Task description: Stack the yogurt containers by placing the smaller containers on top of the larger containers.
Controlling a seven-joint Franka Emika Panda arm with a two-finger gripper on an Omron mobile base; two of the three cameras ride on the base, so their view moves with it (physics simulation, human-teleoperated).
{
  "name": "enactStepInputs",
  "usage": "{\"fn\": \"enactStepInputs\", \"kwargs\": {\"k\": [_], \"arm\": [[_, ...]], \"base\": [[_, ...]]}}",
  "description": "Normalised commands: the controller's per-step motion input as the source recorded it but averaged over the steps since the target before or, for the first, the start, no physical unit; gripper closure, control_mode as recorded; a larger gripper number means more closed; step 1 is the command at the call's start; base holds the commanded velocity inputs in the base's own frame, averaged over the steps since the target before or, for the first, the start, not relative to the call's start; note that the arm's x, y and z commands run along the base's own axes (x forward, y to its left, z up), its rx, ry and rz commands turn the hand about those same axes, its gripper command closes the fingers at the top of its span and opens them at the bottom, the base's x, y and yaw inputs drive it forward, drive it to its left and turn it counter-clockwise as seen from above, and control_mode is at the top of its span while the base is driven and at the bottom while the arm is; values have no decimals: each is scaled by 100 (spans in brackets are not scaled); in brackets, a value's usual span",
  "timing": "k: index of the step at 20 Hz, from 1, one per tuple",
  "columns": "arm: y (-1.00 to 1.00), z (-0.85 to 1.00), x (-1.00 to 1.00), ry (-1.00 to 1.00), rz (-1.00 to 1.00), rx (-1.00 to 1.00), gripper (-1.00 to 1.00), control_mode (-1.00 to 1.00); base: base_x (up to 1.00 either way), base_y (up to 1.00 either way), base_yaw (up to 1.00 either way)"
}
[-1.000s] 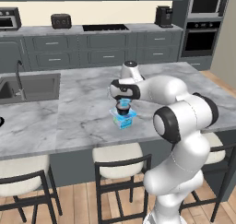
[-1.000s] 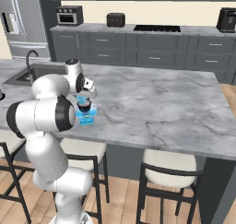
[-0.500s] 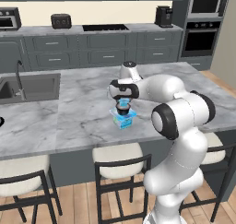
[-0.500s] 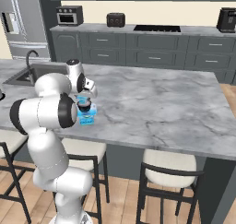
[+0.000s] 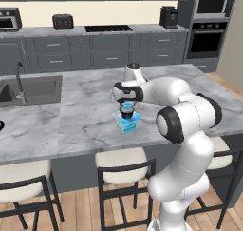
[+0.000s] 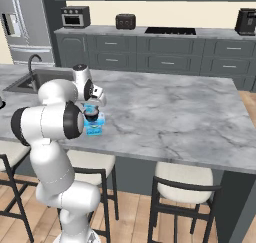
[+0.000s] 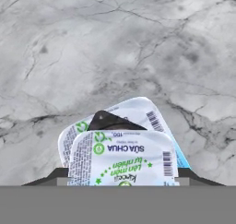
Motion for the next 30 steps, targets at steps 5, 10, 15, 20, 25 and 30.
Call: {"fn": "enactStepInputs", "kwargs": {"k": [5,10,15,20,25,30], "arm": [[0,0,0,0,0,0,100,-100],[0,0,0,0,0,0,-100,-100],[0,7,0,0,0,0,-100,-100],[0,35,1,0,0,0,-100,-100],[-1,49,-20,-3,0,0,-100,-100],[-10,41,-77,-18,3,0,-100,-100]], "base": [[0,0,0],[0,0,0],[0,0,0],[0,0,0],[0,0,0],[0,0,0]]}}
